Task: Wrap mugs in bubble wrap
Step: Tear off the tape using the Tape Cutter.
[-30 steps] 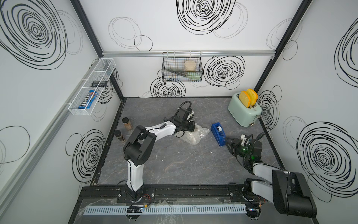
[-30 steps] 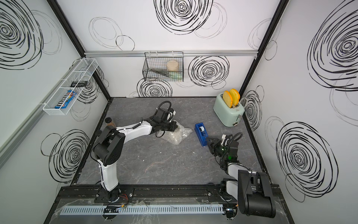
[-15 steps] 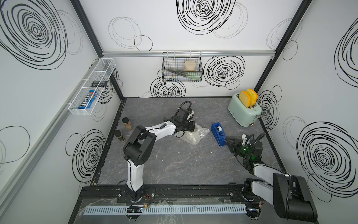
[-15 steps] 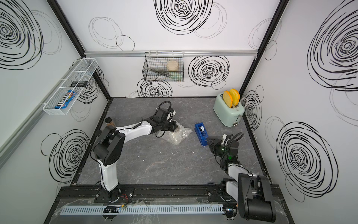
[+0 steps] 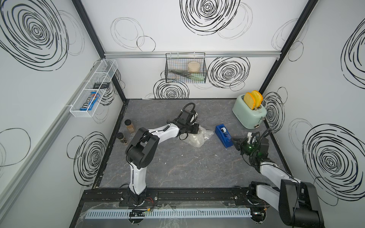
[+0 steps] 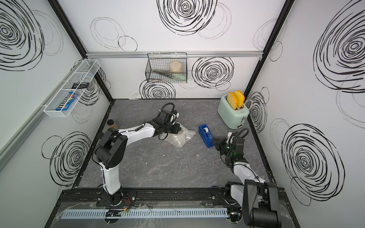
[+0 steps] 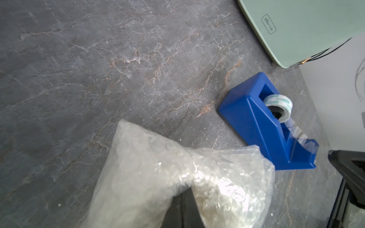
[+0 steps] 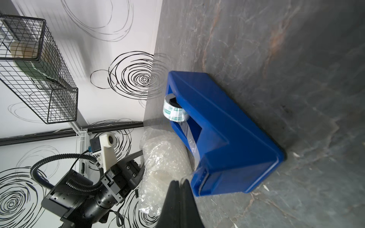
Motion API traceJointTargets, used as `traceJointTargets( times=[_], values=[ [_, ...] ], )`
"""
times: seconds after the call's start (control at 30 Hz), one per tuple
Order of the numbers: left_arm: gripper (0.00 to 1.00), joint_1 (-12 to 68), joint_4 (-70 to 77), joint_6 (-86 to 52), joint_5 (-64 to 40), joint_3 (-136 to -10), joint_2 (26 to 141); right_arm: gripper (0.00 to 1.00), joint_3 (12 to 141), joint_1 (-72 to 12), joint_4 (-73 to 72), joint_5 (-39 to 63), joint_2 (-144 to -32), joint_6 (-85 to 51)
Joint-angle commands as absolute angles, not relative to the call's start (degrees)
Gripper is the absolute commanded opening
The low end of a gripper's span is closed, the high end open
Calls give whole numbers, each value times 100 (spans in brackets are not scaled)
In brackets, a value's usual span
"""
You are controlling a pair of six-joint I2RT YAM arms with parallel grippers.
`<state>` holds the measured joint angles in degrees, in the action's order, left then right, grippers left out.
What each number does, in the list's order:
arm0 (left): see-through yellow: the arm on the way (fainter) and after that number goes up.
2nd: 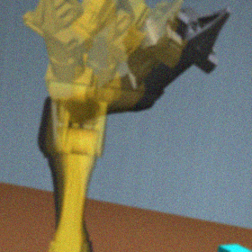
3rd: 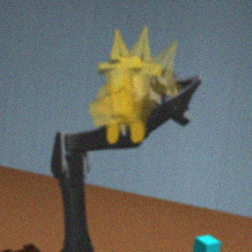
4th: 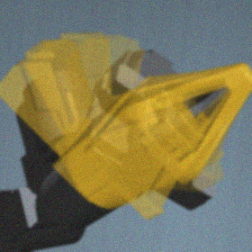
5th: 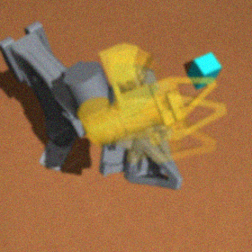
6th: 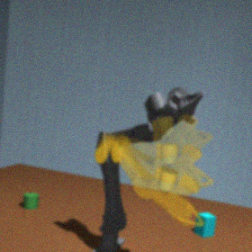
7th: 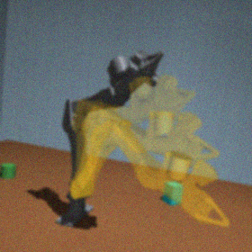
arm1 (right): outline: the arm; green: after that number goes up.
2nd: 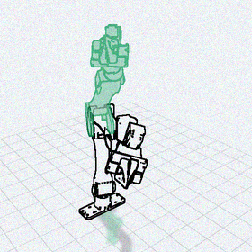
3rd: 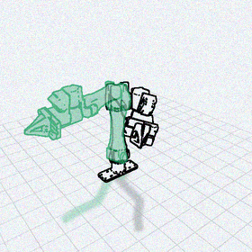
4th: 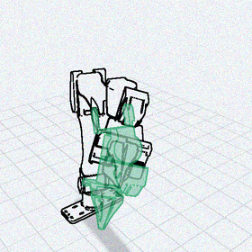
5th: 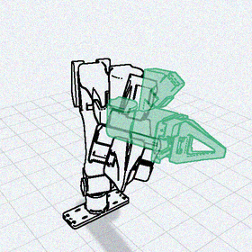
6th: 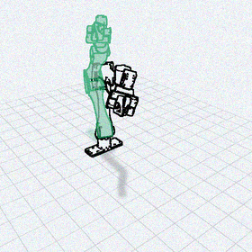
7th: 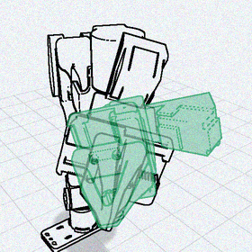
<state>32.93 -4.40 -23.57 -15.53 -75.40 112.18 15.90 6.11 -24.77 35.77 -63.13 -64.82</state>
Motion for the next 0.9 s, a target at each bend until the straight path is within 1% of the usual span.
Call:
traceJointTargets(
  times=[0.0, 0.13, 0.33, 0.57, 0.63, 0.73, 0.87],
  values=[
    [0, 3182, -628, -2282, -1423, -7356, 11259, 0, 2101, 665, -2074, 3752, -6563, -5955],
    [0, 3189, -624, -2300, -1434, -7365, 11272, 0, 2479, 687, -1864, 4094, -7203, -5562],
    [0, 3182, -633, -2285, -1424, -7356, 11261, 0, 3025, 669, -1352, 4049, -7823, -4945],
    [0, 3173, -646, -2289, -1424, -7374, 11263, 0, 3635, 369, -924, 3894, -8322, -4470],
    [0, 3166, -657, -2277, -1415, -7359, 11254, 0, 3568, 367, -1031, 3961, -8217, -4521],
    [0, 3133, -628, -2285, -1424, -7330, 11241, 0, 3710, 290, -690, 3780, -7801, -4422],
    [0, 3129, -628, -2294, -1433, -7342, 11241, 0, 3917, 448, -212, 3739, -7236, -4339]
  ],
)
